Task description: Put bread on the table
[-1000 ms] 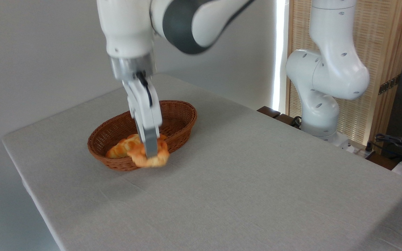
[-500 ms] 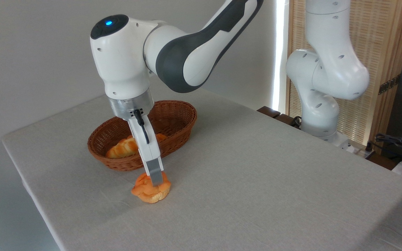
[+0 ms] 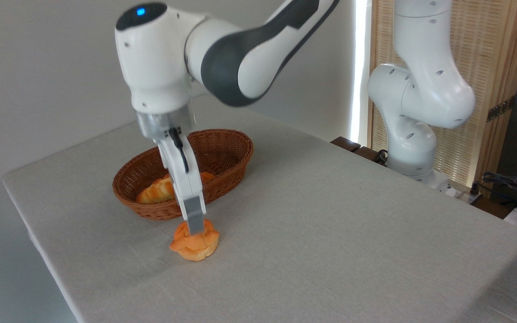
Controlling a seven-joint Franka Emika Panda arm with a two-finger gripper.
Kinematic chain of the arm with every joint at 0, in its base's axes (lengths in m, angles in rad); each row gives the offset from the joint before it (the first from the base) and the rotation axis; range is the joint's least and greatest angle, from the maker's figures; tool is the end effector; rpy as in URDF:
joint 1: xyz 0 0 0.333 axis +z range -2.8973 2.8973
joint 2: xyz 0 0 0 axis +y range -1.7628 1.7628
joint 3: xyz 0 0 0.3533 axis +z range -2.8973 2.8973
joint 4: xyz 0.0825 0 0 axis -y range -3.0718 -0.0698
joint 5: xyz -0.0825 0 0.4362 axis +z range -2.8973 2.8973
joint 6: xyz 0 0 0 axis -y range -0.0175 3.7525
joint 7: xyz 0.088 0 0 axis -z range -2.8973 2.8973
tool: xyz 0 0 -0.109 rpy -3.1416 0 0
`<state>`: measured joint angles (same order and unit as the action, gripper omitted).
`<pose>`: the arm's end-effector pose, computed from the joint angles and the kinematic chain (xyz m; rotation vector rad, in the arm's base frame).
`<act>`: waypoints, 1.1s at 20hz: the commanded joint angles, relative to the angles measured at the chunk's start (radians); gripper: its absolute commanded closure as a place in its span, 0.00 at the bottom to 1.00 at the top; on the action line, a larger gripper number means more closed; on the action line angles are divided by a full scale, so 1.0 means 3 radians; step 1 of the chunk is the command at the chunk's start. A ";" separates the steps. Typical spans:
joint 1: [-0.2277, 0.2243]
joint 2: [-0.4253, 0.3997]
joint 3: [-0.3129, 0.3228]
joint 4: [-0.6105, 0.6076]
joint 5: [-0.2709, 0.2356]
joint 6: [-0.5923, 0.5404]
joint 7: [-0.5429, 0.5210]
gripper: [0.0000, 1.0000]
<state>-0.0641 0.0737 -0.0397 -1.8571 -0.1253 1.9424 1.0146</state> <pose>0.6308 -0.0739 0.4954 2.6104 -1.5531 0.0960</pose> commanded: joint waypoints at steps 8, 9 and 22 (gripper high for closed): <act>0.0024 -0.0067 0.0158 0.1092 0.0019 -0.1162 -0.0814 0.00; 0.0024 -0.0067 0.0163 0.1118 0.0019 -0.1172 -0.0922 0.00; 0.0019 -0.0072 0.0127 0.1210 0.0372 -0.1300 -0.0907 0.00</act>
<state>-0.0546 0.0396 -0.0023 -1.5230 -0.0307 1.5833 0.7553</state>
